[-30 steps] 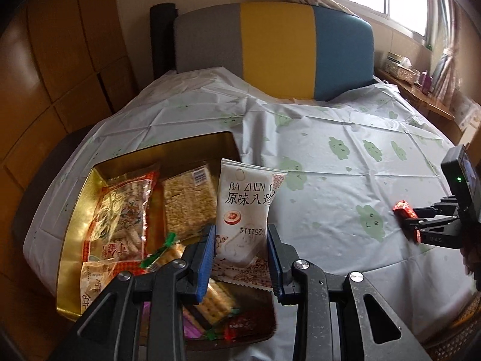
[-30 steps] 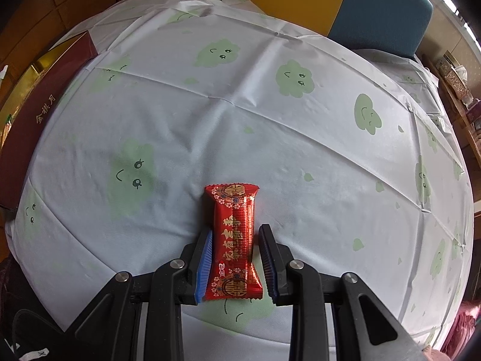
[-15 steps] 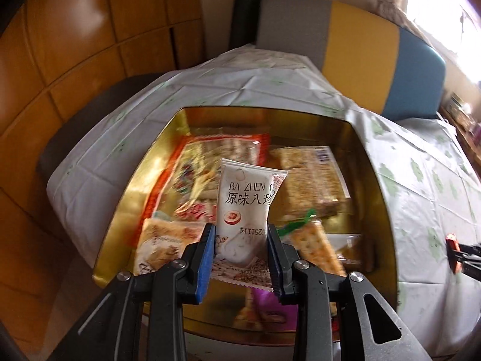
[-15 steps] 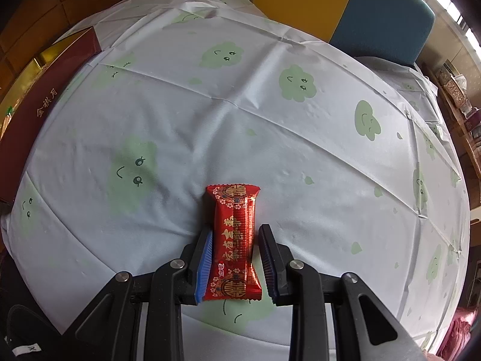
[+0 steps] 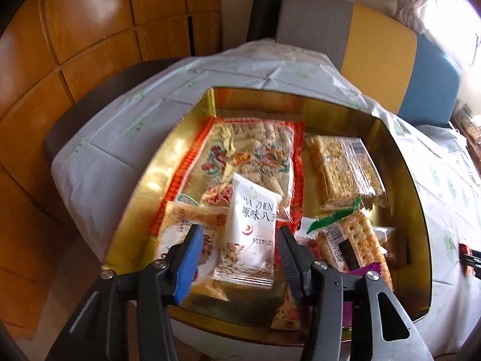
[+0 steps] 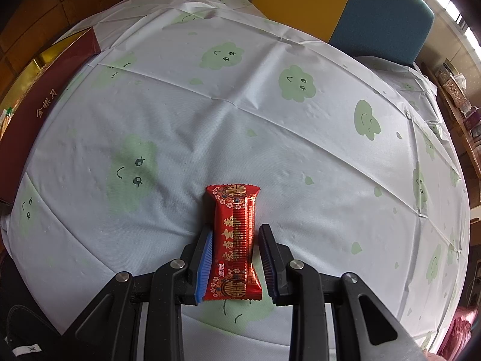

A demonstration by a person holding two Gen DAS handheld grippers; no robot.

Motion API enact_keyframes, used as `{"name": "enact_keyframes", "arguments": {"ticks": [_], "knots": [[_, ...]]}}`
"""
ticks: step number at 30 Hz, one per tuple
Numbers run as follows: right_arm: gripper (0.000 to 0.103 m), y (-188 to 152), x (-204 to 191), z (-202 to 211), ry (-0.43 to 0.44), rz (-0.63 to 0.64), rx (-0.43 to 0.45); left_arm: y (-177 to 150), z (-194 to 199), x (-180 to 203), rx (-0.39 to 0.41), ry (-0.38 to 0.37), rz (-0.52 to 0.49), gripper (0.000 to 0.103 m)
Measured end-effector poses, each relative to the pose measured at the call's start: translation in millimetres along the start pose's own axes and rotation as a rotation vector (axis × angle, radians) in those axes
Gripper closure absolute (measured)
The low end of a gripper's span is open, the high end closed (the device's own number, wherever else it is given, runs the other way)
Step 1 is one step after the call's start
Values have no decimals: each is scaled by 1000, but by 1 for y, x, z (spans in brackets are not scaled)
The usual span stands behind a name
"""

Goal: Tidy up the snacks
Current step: 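Carry the white bag into the tin and open the left tool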

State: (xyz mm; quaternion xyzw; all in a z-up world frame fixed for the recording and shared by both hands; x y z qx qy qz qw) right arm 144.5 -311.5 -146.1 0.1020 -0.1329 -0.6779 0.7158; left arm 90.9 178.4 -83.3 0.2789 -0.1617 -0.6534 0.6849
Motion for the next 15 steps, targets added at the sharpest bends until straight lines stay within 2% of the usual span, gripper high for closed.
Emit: {"name": "enact_keyframes", "arguments": {"ticks": [3, 5, 7, 15], "knots": [[74, 1, 0, 1, -1, -1, 0, 3, 5, -4, 12, 8, 18, 51], [79, 1, -2, 2, 6, -3, -3, 5, 9, -4, 25, 25, 16, 51], [79, 2, -4, 2, 7, -9, -6, 5, 16, -5, 39, 49, 12, 51], [80, 15, -18, 20, 61, -43, 22, 7, 26, -3, 62, 64, -7, 50]]}}
Point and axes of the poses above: each gripper's, at about its wrist camera, not at the fingertips, and z roughly against the way its jaws point, x to its right, y to its top, the point moved 7 cm from there along -z, roughly the way its jaws point, and after that the axes turned 15 degrees about -z, right-handed, at the moved point
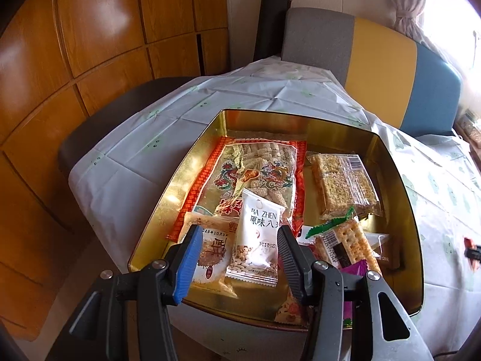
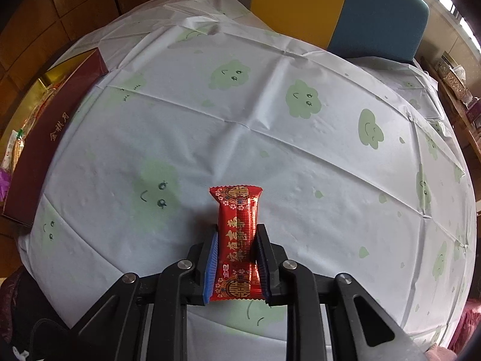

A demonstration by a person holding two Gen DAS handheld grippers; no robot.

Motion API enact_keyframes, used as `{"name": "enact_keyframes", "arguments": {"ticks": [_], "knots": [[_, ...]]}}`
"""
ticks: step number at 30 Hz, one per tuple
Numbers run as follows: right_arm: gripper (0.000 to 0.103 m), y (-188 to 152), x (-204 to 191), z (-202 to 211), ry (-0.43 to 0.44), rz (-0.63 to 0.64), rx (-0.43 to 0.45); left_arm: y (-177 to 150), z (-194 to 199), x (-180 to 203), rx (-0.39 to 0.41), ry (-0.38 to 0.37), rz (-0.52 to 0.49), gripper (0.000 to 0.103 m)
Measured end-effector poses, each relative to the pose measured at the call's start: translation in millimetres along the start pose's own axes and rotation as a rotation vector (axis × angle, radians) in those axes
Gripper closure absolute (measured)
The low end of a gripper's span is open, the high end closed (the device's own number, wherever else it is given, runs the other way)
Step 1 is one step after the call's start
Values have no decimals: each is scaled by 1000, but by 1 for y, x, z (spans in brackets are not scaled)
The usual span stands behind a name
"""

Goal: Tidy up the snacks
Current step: 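Carry the red candy bar into the tin and open the right tool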

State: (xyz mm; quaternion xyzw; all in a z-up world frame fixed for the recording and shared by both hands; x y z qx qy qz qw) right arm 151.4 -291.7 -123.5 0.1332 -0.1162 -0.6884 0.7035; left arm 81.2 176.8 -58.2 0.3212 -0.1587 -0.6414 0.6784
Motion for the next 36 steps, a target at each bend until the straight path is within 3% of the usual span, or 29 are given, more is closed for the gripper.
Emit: {"name": "enact_keyframes", "arguments": {"ticks": [5, 13, 18, 25, 28, 32, 36], "knots": [[80, 15, -48, 23, 96, 29, 45, -2, 3, 2, 4, 5, -4, 47], [80, 31, -172, 56, 336, 144, 85, -4, 2, 3, 0, 10, -7, 46], [80, 31, -240, 58, 413, 219, 75, -6, 0, -3, -3, 23, 8, 46], [78, 32, -287, 26, 402, 251, 17, -9, -7, -21, -28, 46, 71, 46], [72, 32, -293, 12, 383, 246, 1, -9, -8, -24, -26, 52, 74, 46], [69, 31, -290, 7, 365, 225, 10, -8, -5, -23, -14, 55, 75, 46], [69, 27, -279, 20, 362, 200, 78, -8, 1, -17, 1, 44, 76, 46]]}}
Point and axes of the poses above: each gripper's, at about its wrist camera, not at the fingertips, and z roughly against the way its jaws point, x to its right, y to its top, the point moved 7 cm from there along -z, roughly the way its jaws point, and after that the axes turned 15 degrees about -z, right-handed, at the moved point
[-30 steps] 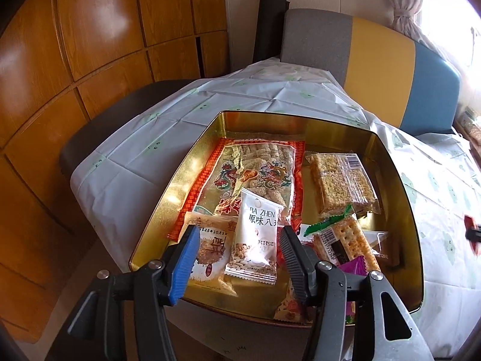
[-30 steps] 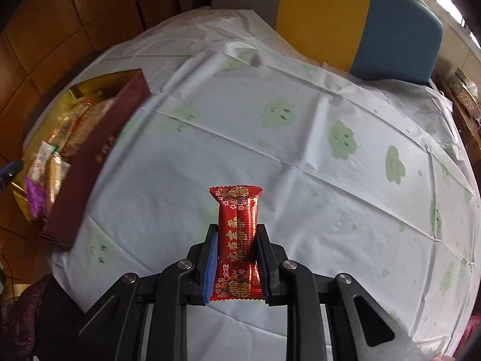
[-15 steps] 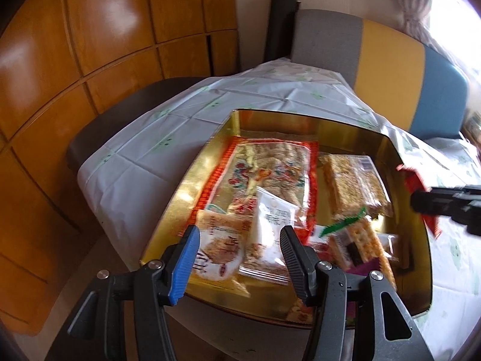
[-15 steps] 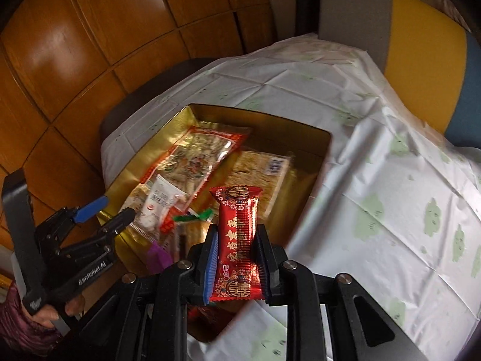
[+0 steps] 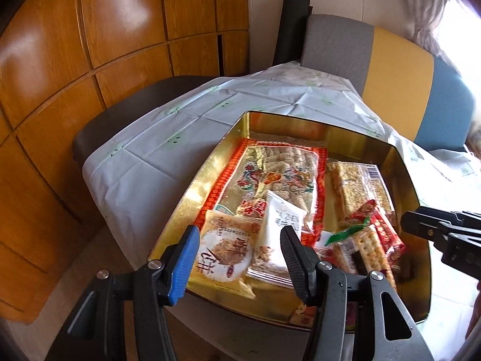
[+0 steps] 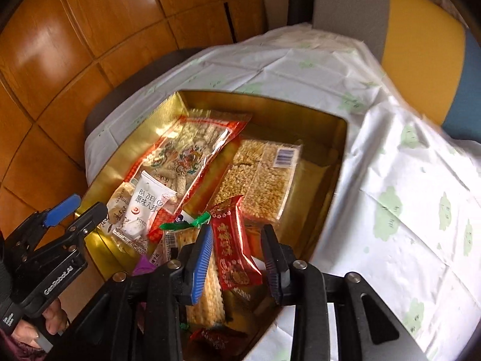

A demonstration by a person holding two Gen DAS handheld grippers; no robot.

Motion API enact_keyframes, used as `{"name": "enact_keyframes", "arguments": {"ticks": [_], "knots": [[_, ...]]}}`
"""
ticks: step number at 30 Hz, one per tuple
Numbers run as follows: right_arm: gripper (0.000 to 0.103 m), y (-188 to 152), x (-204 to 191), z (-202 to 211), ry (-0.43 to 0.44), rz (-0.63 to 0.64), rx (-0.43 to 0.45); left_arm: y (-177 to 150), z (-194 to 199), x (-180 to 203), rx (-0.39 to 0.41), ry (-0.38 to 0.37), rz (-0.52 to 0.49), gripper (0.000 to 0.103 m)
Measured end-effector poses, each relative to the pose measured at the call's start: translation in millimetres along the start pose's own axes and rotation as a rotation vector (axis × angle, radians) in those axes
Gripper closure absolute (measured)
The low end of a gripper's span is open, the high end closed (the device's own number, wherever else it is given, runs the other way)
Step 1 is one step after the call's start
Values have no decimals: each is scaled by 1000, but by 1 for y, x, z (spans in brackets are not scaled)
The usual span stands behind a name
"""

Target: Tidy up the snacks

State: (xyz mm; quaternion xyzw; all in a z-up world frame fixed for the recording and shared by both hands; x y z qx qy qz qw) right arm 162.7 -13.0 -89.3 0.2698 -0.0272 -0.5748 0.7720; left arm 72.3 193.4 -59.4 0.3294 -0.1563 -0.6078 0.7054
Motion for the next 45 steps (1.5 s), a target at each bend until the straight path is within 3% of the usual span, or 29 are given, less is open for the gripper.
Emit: {"name": "enact_keyframes", "arguments": {"ticks": [9, 14, 36, 45], "knots": [[66, -26, 10, 42, -72, -105, 204, -8, 25, 21, 68, -27, -33, 42], [66, -38, 21, 57, -108, -156, 258, -13, 35, 29, 85, -40, -36, 41], [66, -59, 15, 57, -151, -145, 284, -16, 45, 27, 111, -19, -40, 38], [66, -59, 15, 57, -150, -148, 282, -16, 44, 27, 106, -24, -38, 30]]}}
Point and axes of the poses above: each gripper's, at about its wrist camera, not at the fingertips, and z roughly against the way its jaws point, x to its right, y to its top, the point moved 7 cm from there along -z, roughly the way its jaws point, and after that the axes turned 15 degrees about -z, right-handed, at the moved point
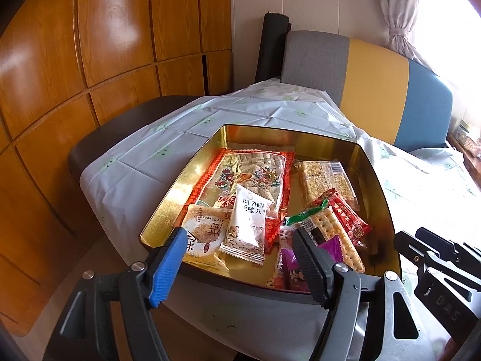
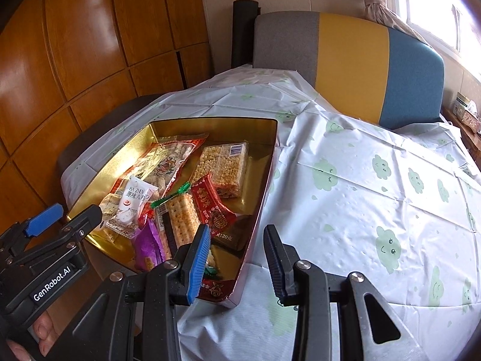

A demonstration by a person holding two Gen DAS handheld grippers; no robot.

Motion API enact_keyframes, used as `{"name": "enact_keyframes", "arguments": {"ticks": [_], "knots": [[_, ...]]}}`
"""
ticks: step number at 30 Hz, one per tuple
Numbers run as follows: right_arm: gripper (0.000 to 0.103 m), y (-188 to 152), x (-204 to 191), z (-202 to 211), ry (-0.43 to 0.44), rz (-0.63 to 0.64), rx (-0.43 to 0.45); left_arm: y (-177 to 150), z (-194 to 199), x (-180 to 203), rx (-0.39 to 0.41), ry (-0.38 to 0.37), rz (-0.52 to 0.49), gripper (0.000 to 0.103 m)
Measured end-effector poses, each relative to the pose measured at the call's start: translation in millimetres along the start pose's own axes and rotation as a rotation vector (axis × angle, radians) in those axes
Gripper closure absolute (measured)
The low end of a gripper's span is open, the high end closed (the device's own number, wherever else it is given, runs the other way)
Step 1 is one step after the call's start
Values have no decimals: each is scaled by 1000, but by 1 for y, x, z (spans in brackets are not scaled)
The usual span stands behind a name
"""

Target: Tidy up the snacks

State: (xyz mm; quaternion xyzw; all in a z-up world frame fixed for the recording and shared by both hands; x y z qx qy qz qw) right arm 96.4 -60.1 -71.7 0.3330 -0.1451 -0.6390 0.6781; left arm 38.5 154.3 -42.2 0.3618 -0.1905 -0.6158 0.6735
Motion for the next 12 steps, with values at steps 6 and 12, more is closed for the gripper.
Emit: {"name": "enact_keyframes", "arguments": {"ticks": [6, 12], "knots": [[66, -1, 1, 0, -2, -1, 0, -1, -1, 3, 0, -7, -5, 30], [66, -3, 3, -1, 0, -3, -6, 0, -2, 1, 7, -12, 0, 31]]}}
Point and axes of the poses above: each gripper's, at about its wrist camera, not at the fingertips, and z roughly against the way its jaws point, x to its right, y to its top, the point moved 7 cm from there along -z, roughly the way its jaws point, and after that the axes turned 15 degrees about -z, right-handed, at the moved point
